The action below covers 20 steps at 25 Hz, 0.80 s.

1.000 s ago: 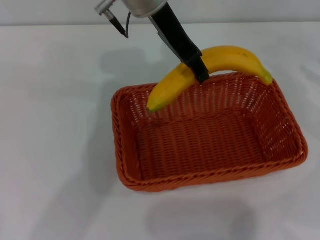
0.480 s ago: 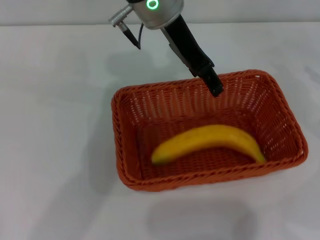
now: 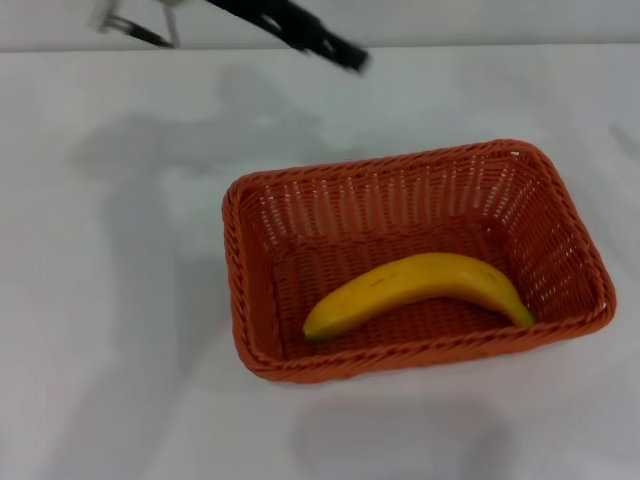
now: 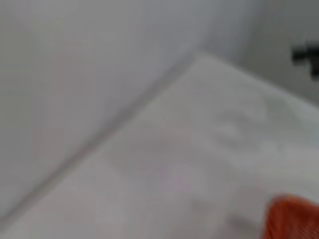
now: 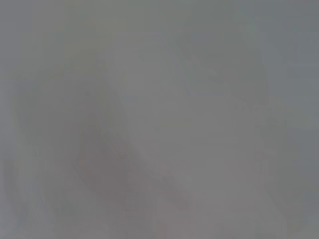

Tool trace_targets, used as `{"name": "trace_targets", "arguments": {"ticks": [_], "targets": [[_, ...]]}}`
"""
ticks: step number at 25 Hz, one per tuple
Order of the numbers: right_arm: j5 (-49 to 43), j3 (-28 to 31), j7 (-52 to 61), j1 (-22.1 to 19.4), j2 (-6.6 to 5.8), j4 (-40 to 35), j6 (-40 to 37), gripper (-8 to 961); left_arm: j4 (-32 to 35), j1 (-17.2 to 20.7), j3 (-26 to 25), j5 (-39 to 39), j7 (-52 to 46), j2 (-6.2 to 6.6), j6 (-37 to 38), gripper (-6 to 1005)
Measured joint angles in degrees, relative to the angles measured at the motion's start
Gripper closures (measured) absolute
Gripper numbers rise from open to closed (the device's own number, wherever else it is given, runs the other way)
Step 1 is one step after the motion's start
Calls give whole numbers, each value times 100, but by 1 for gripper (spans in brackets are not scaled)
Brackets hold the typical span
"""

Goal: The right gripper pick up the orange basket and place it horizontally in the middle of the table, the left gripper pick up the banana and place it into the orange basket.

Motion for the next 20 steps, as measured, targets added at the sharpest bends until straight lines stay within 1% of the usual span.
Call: {"name": "trace_targets", "arguments": {"ticks": [2,4,7,9,12,13,14,18,19,20], "targets": [[257,-9,-396,-32,115,70,135,260,-388,468,-1,-913,506,0,98,105],[556,-30,-847,-72,224,167,241,260,-641,902,1,-1701,927,3,223,105],[1034,-44,-1449,-121,380,312,281,260,-1041,1712,5,-3021,1486,7,583,105],[1350,-50,-1803,-139,441,469,261,260,-1260,2200,6,-3790,1724,2,810,105],[1784,-43,-2289,-142,454,838,190,260,-1419,2961,8,-4948,2093,-22,1137,105],[1943,-31,-2454,-148,454,985,187,260,-1405,3315,6,-5450,2295,-26,1246,105],[2118,-16,-2627,-167,455,1117,187,259,-1362,3596,3,-5746,2440,-31,1300,105],[2723,-27,-3416,-285,462,1590,63,259,-939,4707,-1,-6964,3018,-37,1334,105],[2882,-31,-3672,-327,468,1740,-23,259,-840,4871,0,-7106,3117,-39,1334,105],[3065,-23,-3925,-375,472,1890,-130,259,-630,5130,-1,-7362,3318,-38,1321,105]]}}
